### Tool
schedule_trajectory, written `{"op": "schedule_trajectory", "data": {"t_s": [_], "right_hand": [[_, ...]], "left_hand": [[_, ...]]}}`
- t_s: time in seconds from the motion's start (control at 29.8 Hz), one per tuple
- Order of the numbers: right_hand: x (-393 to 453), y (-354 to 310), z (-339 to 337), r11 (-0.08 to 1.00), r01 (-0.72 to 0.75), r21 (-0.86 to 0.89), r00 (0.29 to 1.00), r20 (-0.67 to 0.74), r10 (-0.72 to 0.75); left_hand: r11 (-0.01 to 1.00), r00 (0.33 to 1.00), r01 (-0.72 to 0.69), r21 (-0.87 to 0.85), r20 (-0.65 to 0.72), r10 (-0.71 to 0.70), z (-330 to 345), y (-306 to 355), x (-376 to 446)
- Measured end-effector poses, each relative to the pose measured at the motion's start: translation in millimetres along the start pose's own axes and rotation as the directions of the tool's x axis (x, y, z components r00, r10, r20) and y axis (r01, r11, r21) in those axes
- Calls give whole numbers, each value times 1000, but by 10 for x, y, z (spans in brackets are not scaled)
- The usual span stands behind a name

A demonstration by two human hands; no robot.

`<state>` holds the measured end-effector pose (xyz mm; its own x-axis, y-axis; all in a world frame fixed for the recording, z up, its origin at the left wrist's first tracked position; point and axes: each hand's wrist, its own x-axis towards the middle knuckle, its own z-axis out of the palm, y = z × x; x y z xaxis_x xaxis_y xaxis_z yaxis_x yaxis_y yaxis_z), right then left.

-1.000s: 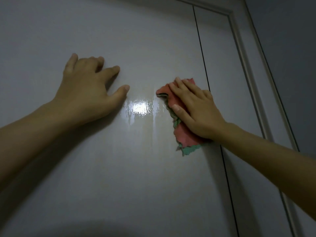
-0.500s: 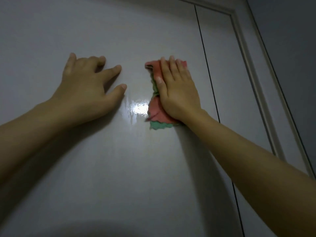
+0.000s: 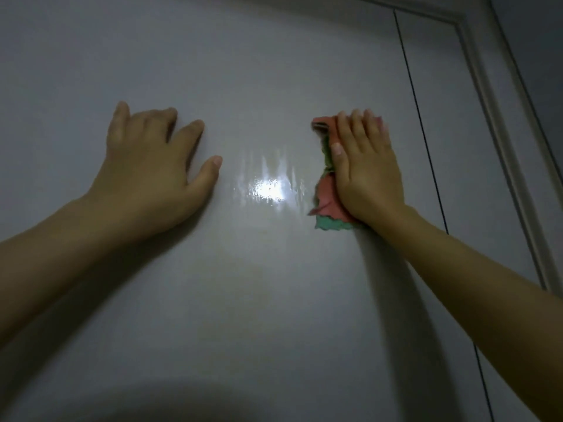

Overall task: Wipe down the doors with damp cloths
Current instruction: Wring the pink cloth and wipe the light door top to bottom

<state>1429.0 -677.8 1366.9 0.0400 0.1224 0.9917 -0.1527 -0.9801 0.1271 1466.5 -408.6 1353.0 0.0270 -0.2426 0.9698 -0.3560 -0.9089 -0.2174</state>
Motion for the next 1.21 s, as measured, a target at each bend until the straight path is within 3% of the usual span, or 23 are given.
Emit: {"op": "schedule_trajectory", "data": {"t_s": [0.07,0.13,0.2,0.24,0.3,0.34,0.37,0.4,0.5,0.64,0.67,0.74,0.81,0.84,0.91,0.97,1.04,1.11,1.21], "right_hand": [[-188,-182,29,984,164,70,986,9,-166],[-366,-215,-1,923,381,56,921,61,-384],[-312,-132,-58,884,465,38,883,55,-467],[-235,-124,-67,913,406,32,912,39,-407],[19,-213,-48,993,86,76,996,22,-88],[135,-323,-14,993,-74,91,997,17,73],[207,-497,12,985,-153,83,988,10,152],[211,-713,46,989,-133,66,991,-19,135],[-24,-1188,116,980,189,66,982,-29,-187],[-59,-1002,10,900,434,30,900,19,-435],[47,-936,-5,924,382,20,924,6,-382],[329,-914,1,996,57,72,998,-10,-56],[478,-1169,59,976,-190,102,981,-24,194],[445,-1361,82,981,-170,91,984,-40,174],[194,-1694,132,993,91,68,995,-56,-88],[-106,-1785,101,940,330,81,943,11,-332],[-180,-1684,29,895,441,63,894,56,-445],[-71,-1642,8,931,364,22,927,88,-364],[215,-1872,87,997,-43,66,999,22,41]], "left_hand": [[999,1000,-15,-37,9,15,-12,-64,1],[995,999,-32,-91,4,32,-25,-145,-6],[989,998,-64,-130,8,65,-28,-250,-20],[985,996,-84,-148,16,87,-32,-302,-27],[978,992,-120,-171,21,126,-52,-391,-61],[976,990,-134,-171,8,137,-60,-436,-84],[978,991,-131,-165,-12,131,-67,-477,-112],[982,994,-105,-156,-33,101,-80,-516,-142],[994,998,35,-104,-44,-40,-120,-661,-234],[994,995,101,-38,-13,-102,-150,-909,-367],[995,995,97,-37,-10,-97,-152,-975,-398],[995,997,72,-62,6,-72,-142,-1082,-440],[994,999,45,-100,11,-44,-139,-1147,-437],[993,999,34,-114,7,-33,-142,-1166,-430],[989,1000,20,-145,-7,-21,-165,-1223,-420],[983,1000,18,-183,-13,-21,-202,-1300,-460],[982,999,25,-190,-17,-29,-227,-1401,-575],[986,999,33,-166,-20,-37,-253,-1506,-726],[990,998,58,-128,-31,-62,-280,-1627,-906]]}}
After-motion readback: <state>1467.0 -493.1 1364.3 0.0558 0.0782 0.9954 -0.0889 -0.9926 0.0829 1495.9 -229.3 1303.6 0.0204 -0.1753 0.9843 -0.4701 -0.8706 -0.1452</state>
